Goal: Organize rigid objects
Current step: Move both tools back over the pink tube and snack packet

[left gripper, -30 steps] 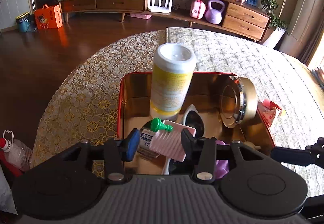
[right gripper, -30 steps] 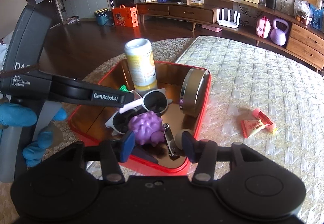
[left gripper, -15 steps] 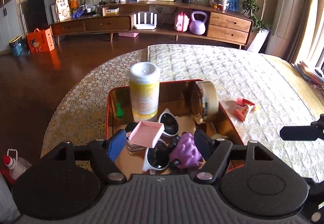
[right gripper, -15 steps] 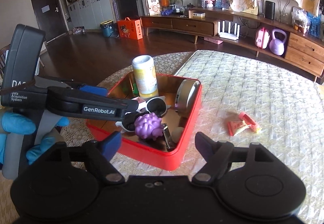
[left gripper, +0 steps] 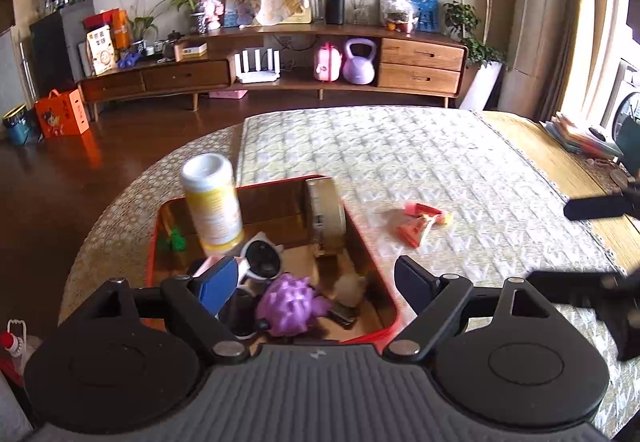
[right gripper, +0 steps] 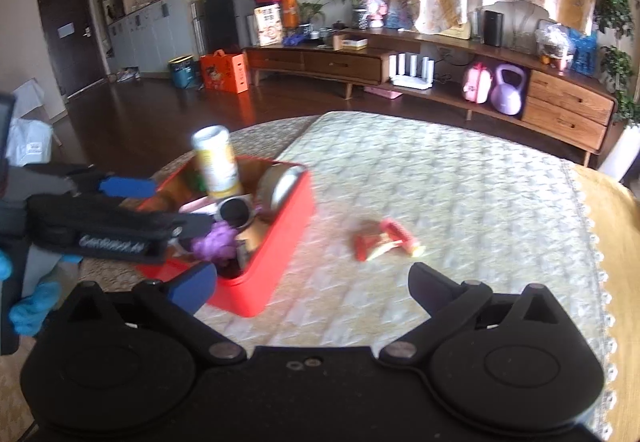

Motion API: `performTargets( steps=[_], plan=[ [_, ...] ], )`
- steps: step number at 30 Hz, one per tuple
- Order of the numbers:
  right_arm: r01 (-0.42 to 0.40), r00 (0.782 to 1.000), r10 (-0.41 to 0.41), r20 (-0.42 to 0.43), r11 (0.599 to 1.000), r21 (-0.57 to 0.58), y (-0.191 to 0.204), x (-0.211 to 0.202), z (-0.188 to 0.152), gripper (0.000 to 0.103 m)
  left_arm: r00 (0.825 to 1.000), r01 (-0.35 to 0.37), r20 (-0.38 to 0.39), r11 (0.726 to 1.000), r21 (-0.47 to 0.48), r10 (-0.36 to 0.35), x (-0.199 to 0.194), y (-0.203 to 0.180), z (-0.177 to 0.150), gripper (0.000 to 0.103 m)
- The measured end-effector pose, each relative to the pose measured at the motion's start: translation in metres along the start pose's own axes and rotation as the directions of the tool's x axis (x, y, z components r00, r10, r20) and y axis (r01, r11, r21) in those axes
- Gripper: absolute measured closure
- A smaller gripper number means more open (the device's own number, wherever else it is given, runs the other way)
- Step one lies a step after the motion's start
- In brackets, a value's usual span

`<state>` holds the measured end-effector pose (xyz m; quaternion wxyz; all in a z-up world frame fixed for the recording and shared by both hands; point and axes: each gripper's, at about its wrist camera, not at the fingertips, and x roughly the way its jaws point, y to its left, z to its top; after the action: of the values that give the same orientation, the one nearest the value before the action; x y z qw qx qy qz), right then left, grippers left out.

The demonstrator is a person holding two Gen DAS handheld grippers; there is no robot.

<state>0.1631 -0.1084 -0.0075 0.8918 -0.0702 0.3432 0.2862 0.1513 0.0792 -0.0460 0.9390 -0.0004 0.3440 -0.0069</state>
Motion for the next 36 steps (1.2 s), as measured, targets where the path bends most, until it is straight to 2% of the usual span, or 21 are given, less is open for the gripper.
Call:
performTargets(
  steps=[3,9,18,28,36],
  plan=[
    [0.050,0.999,-0.050,0.000,0.999,0.000,-0.023,0.003,0.005,0.001,1.000,0.026,-0.003,1.000,0.009,-0.026,0.004,-0.018,0.003,0.018],
    [0.089,0.996,-0.089,-0.018,0.996,0.031,-0.064,0.014,0.014,0.001,0.998,0.062,-0.037,0.998,0.030,-0.060,0.022,-0.052,0.008,0.018],
    [0.049,0.997,-0.047,-0.054,0.998,0.037,-0.103,0.035,0.015,0.001,0.991,0.099,-0.092,0.993,0.071,-0.093,0.063,-0.089,0.021,0.018],
    [0.006,0.996,-0.002,-0.089,0.999,0.046,-0.150,0.054,-0.001,0.002,0.983,0.098,-0.163,0.993,0.063,-0.087,0.122,-0.101,0.040,0.018],
    [-0.065,0.989,0.057,-0.136,0.996,-0.055,-0.152,0.081,-0.013,0.006,0.967,0.094,-0.243,0.994,0.055,-0.078,0.164,-0.102,0.042,0.018]
  ],
)
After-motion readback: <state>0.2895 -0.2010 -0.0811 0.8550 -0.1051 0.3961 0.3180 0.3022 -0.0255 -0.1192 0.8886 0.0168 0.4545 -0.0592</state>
